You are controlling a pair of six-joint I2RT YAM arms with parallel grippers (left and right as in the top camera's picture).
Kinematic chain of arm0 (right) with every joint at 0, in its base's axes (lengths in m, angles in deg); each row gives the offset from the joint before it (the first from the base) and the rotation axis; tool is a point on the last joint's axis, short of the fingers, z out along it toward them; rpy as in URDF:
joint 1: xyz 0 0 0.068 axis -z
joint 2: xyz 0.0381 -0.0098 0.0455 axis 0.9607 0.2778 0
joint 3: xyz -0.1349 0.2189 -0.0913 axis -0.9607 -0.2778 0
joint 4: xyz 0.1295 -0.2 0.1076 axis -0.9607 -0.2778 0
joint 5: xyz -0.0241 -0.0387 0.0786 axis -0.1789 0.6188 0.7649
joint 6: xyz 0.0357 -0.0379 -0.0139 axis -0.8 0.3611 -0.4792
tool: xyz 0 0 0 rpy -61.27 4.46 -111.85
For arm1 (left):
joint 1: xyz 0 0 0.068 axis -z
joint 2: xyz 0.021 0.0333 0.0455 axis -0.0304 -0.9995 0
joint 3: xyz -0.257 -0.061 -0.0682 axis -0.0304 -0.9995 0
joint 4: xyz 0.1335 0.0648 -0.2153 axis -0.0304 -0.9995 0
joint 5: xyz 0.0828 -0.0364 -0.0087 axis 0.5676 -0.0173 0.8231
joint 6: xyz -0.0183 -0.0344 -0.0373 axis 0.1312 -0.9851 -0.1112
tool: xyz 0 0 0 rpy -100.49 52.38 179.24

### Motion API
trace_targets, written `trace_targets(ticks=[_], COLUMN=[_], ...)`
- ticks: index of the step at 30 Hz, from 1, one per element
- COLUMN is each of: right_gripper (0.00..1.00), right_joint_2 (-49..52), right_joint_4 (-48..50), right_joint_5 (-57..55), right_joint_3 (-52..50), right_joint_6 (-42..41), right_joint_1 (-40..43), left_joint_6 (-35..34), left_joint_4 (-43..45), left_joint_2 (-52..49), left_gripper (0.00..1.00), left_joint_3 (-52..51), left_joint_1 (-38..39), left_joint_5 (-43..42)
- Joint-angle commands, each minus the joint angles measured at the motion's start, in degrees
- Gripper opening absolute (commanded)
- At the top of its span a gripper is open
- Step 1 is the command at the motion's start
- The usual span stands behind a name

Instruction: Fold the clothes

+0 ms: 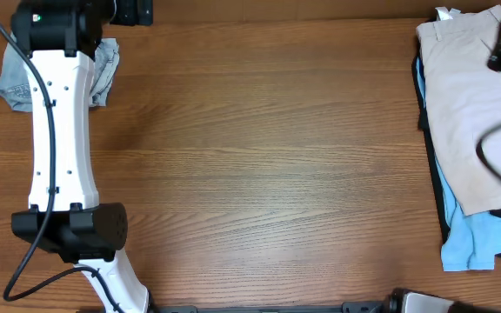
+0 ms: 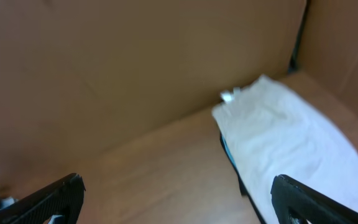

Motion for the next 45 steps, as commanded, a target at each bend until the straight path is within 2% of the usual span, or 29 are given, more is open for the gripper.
trace_targets(ticks=[1,18,25,36,45], right_gripper=[1.00,1.00,1.00,1.00,1.00], right_joint_2=[-1.7,-1.1,-7.5,-27.3,-39.9], right_joint_4=[-0.6,-0.7,8.8,43.9,61.6], right_joint_5=[-0.7,-0.7,-0.7,-0.7,2.8], right_joint_3=[1.1,1.1,-4.9,-45.4,-75.4], right_joint_6=[0.4,0.4,-0.5,-0.5,-0.5], right_joint_1=[0.0,0.0,0.0,-6.4,-10.2], left_joint_6=[0.5,0.5,0.5,0.5,0.5], left_joint_4=[-1.2,-1.4,-1.4,-1.4,-1.5], left_joint_2=[-2.2,-2.2,-2.2,-2.2,-2.2], left_gripper=[1.00,1.00,1.00,1.00,1.00], left_joint_3=[-1.0,-1.2,-1.2,-1.2,-1.2], left_joint_1=[0.0,0.0,0.0,0.0,0.0], left_joint_5=[-0.2,-0.2,-0.2,-0.2,-0.2])
